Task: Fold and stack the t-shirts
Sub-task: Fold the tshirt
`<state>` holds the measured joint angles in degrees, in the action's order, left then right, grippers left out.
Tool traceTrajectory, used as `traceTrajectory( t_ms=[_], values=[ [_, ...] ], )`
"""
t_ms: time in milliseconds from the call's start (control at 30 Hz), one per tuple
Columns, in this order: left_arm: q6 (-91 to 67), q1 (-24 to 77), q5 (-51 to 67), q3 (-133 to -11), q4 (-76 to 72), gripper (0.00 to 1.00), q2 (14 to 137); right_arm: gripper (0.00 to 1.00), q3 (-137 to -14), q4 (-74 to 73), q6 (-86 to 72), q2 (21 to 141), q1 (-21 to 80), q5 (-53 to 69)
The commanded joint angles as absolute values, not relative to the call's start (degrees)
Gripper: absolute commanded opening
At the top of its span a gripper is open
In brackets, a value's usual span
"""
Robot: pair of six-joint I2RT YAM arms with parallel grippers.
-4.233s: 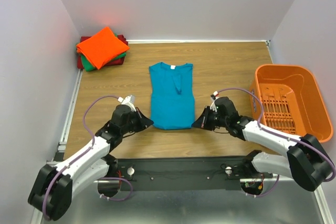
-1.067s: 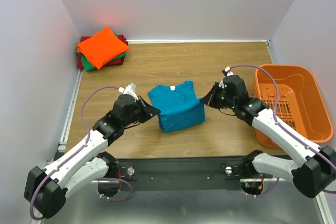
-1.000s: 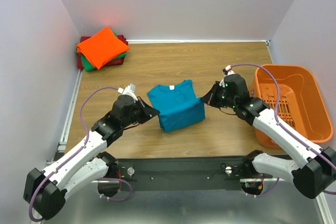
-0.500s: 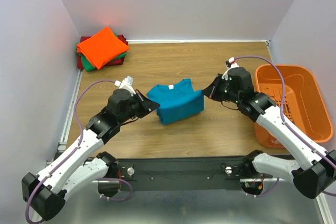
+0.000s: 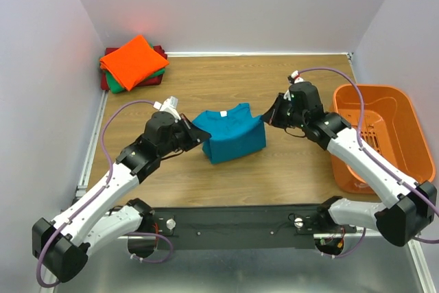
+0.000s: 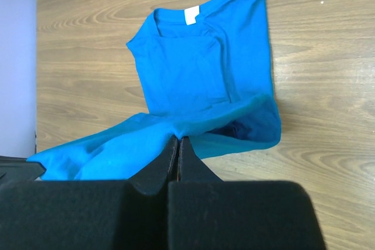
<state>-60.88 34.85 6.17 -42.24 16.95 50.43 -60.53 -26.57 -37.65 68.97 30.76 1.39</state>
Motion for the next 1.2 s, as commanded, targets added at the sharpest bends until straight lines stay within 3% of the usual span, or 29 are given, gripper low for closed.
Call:
traceTrajectory(
  t_ms=[0,367,567,733,833,1000,1167],
  values=[
    [-60.7,34.7,9.7,-41.4,13.9,0.00,50.1,0.01,-61.1,-26.8,-37.2,66.6,31.1,-1.5],
    [-65.4,41.2,8.4,-36.3,11.6,0.00,45.9,0.01,-52.7,-27.5,-40.3,55.1,31.1,-1.2],
    [-70.5,43.6,8.5,-31.6,5.8,0.00,44.7,0.01,-53.0,-27.6,-40.0,55.5,31.1,-1.4],
    [-70.0,39.6,10.0,-29.5,2.1,0.00,46.1,0.01,-59.0,-26.0,-38.1,66.7,31.0,-3.2],
    [-66.4,31.5,16.4,-29.2,-2.3,0.00,50.5,0.01,-64.5,-23.8,-36.1,75.4,31.0,-4.6],
    [-58.9,18.6,23.4,-34.4,-6.0,0.00,63.4,0.01,-79.4,-22.0,-33.0,92.7,30.9,-4.5],
    [-54.6,12.0,26.4,-39.5,-10.5,0.00,76.7,0.04,-92.7,-22.0,-31.2,111.2,29.9,-2.2]
  ],
)
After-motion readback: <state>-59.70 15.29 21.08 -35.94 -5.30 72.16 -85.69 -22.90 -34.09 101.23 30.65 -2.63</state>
